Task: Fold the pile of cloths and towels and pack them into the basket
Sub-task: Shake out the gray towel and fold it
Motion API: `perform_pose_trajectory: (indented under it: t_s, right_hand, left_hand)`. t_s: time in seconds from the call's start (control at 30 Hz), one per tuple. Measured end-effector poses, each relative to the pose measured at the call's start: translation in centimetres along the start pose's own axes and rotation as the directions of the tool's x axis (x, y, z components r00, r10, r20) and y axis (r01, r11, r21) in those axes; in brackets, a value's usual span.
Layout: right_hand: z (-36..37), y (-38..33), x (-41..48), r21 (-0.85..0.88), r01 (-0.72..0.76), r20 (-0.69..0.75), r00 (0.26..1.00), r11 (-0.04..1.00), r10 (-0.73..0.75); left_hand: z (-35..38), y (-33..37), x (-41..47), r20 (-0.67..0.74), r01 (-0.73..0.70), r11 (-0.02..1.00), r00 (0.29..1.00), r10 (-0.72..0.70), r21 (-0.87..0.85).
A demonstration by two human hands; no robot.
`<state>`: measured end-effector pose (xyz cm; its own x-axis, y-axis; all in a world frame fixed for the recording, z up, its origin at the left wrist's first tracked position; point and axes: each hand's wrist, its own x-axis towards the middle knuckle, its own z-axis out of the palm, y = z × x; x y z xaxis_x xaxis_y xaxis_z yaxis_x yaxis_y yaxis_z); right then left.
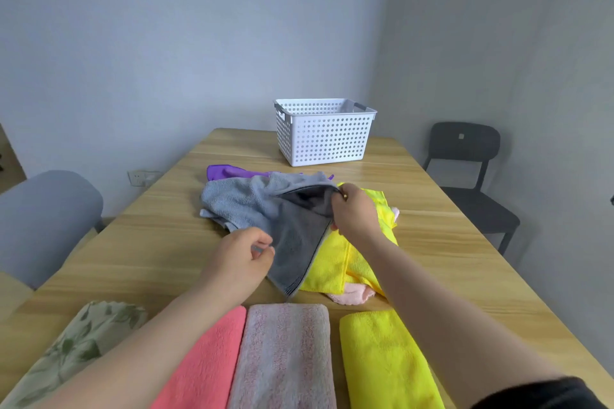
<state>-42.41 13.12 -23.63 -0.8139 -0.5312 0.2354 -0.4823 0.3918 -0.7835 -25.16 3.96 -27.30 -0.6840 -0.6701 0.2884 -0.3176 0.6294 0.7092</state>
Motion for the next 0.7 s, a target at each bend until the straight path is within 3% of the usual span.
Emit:
perform_pose_trajectory:
  t_s: [0.13, 0.23, 0.43, 0.7]
  right_hand:
    - [-2.6, -3.7, -1.1, 0.389, 0.008, 0.003, 1.000, 0.921, -0.010]
    - [-5.4, -6.2, -2.4, 0.470, 0.126, -0.073, 0.992, 0.874, -0.103]
    - [-12.1, -10.7, -6.7, 0.425, 0.359, -0.206, 0.932, 0.831, -0.297]
    - [-19.1, -13.4, -14.8, 0.240, 0.488, -0.227, 0.869, 0.839, -0.440]
  left_hand:
    - [-1.4, 0.9, -0.8, -0.030, -0.005, 0.999, 1.000, 0.004, -0.041]
    - [-2.7, 2.3, -1.9, -0.055, -0.048, 0.997, 0.997, 0.045, -0.059]
    - [-5.0, 5.2, -4.4, -0.137, -0.162, 0.982, 0.980, 0.147, -0.101]
    - [-8.0, 11.8, -10.4, -0.256, -0.328, 0.923, 0.927, 0.273, -0.203]
